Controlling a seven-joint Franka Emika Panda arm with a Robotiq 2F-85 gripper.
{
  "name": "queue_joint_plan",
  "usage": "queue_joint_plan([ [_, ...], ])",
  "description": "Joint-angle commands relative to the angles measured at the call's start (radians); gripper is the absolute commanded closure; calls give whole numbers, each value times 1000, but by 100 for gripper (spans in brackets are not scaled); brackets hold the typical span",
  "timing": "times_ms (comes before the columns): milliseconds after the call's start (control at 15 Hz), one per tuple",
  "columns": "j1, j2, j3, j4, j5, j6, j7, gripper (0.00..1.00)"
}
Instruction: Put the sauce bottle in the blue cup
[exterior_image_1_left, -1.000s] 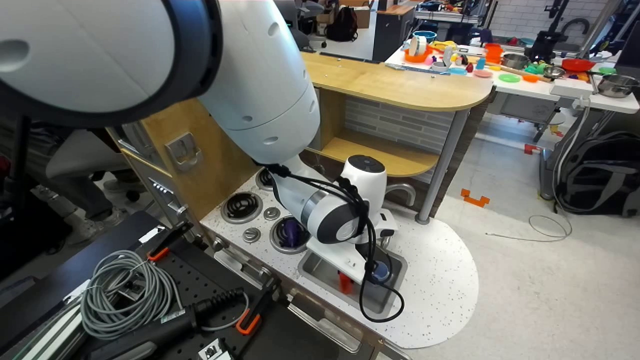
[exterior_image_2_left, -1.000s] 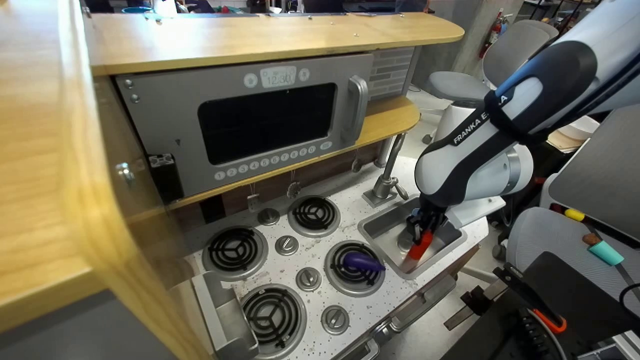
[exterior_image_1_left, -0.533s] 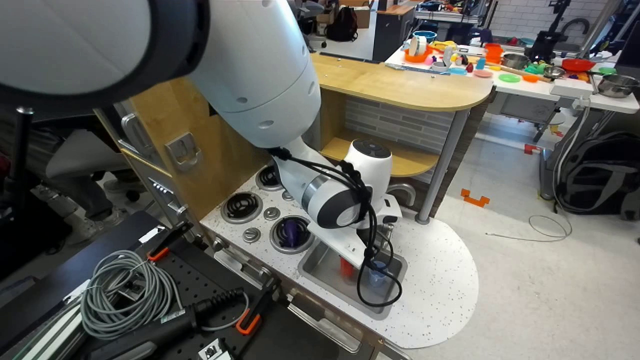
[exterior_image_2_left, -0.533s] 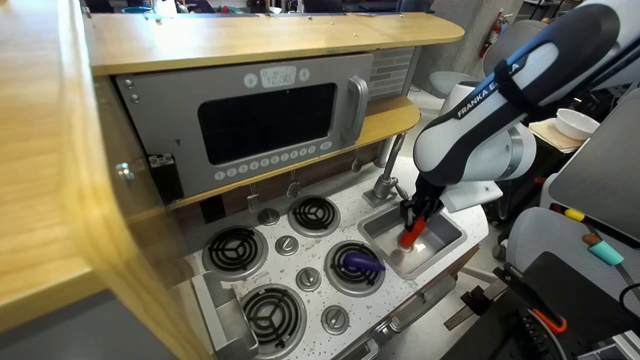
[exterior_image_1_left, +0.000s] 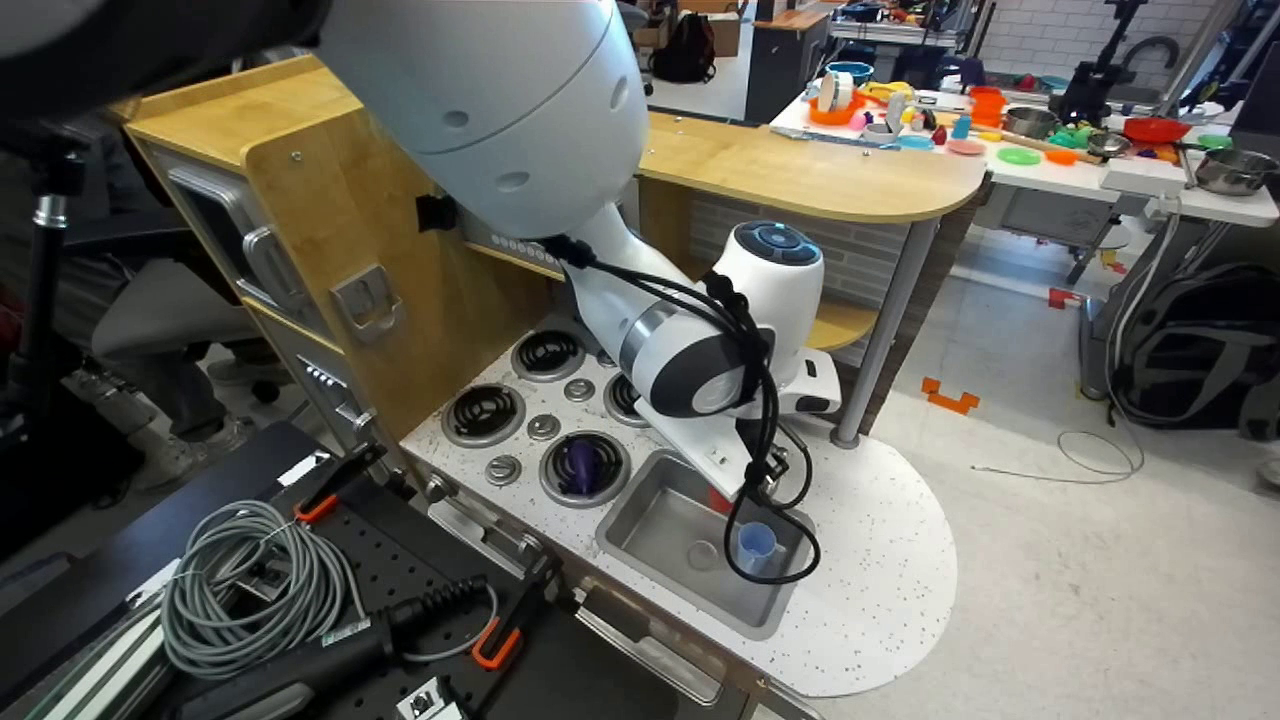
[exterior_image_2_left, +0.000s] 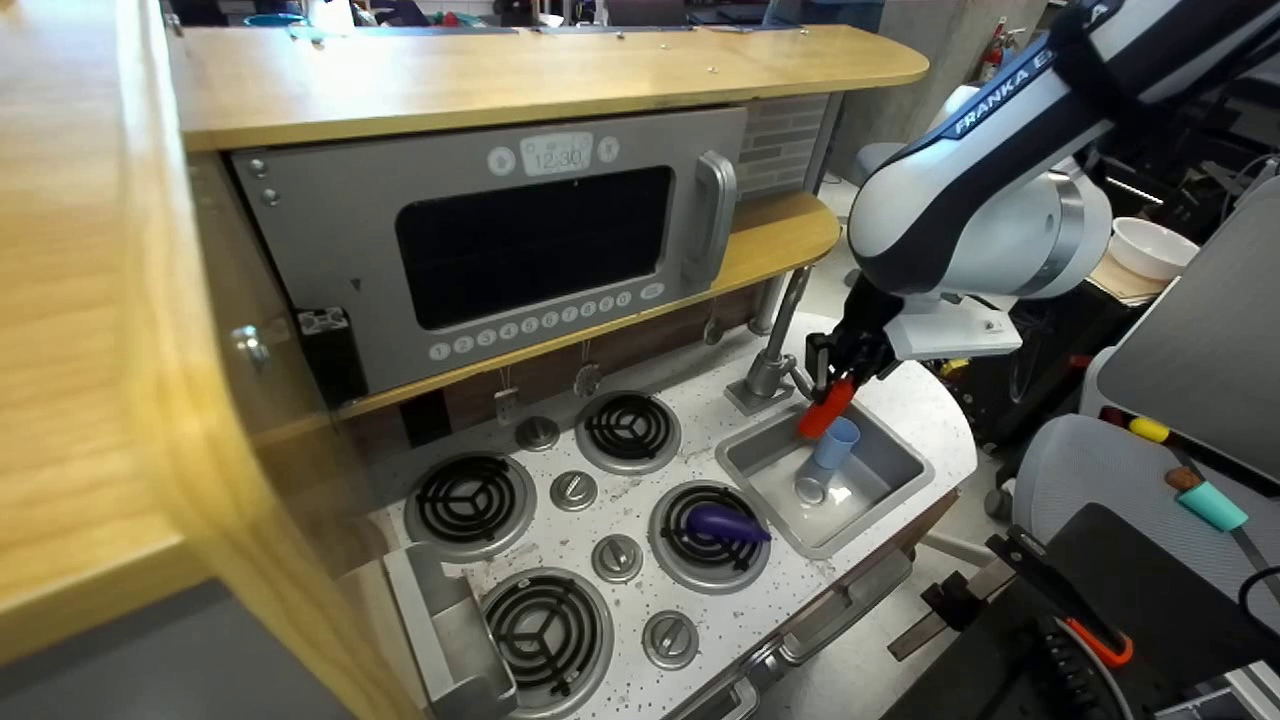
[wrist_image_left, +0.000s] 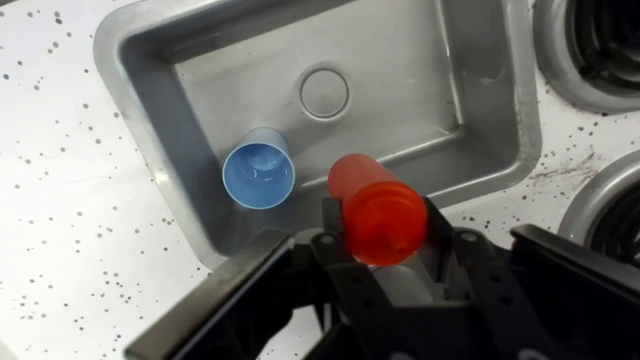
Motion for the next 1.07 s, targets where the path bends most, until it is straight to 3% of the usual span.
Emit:
queue_joint_plan([
  [0, 6, -15, -26, 8, 26, -7, 62, 86],
  [1000, 46, 37, -130, 47, 20, -13, 273, 86],
])
